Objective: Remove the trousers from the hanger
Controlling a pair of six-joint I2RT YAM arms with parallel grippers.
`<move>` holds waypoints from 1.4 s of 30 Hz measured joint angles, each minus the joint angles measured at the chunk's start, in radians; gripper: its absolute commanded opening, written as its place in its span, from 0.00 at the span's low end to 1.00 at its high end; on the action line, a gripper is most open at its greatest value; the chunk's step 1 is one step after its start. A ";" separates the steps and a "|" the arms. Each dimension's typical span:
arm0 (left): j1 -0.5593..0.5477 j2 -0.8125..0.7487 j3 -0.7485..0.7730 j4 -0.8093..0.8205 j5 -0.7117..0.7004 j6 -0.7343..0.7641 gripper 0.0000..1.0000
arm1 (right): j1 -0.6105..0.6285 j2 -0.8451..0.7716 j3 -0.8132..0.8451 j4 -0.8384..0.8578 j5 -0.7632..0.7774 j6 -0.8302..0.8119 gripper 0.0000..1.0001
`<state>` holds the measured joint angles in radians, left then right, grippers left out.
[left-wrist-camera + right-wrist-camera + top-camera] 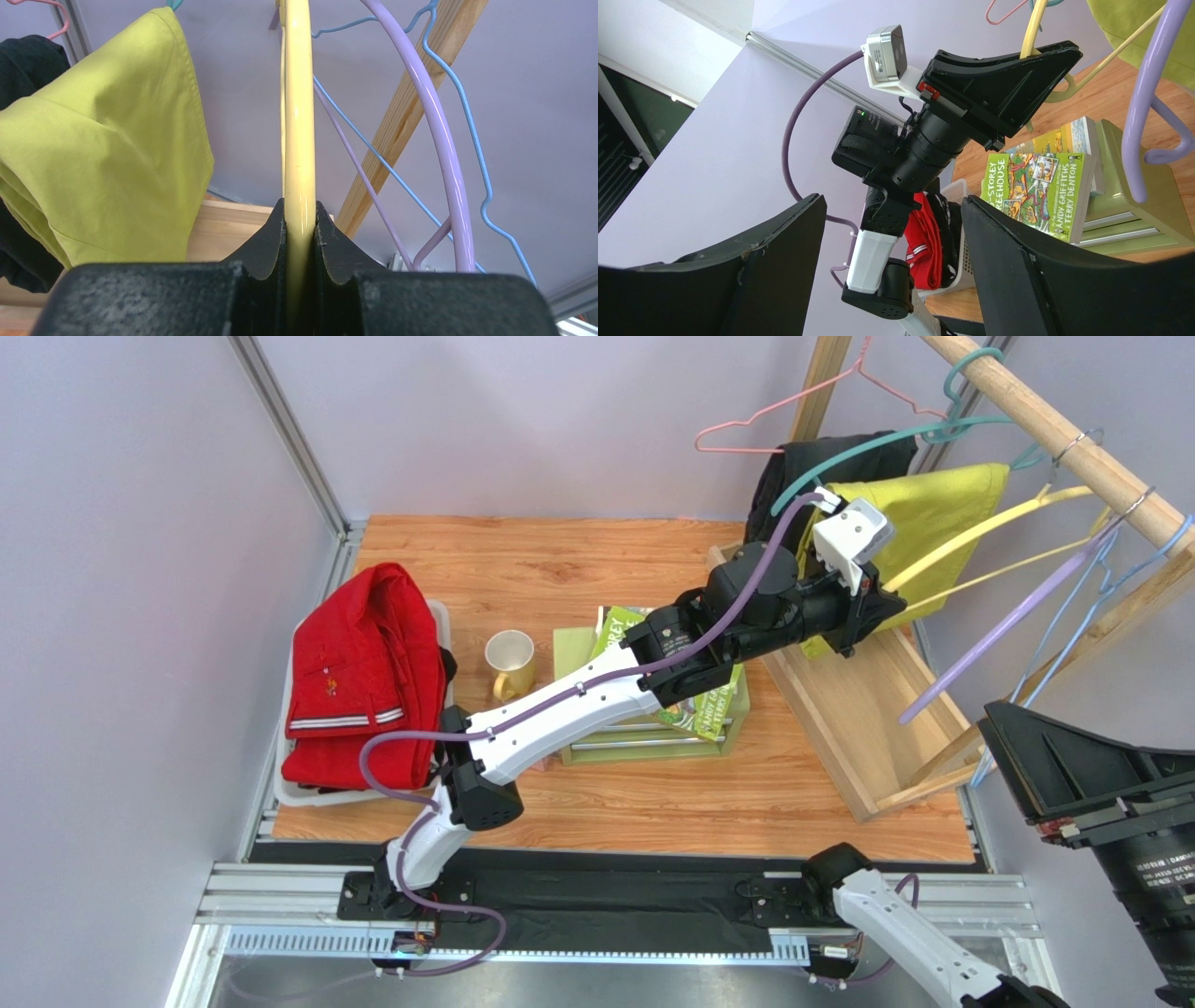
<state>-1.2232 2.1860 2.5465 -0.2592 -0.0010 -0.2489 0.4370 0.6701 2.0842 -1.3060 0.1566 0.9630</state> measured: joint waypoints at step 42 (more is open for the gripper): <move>0.026 -0.325 -0.341 -0.270 0.134 -0.077 0.84 | 0.091 0.248 0.018 0.099 0.095 -0.053 0.77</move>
<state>-1.1973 1.8606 2.2055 -0.5289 0.1333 -0.3264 0.5282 0.9184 2.1017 -1.2068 0.2520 0.9096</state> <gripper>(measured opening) 0.808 0.767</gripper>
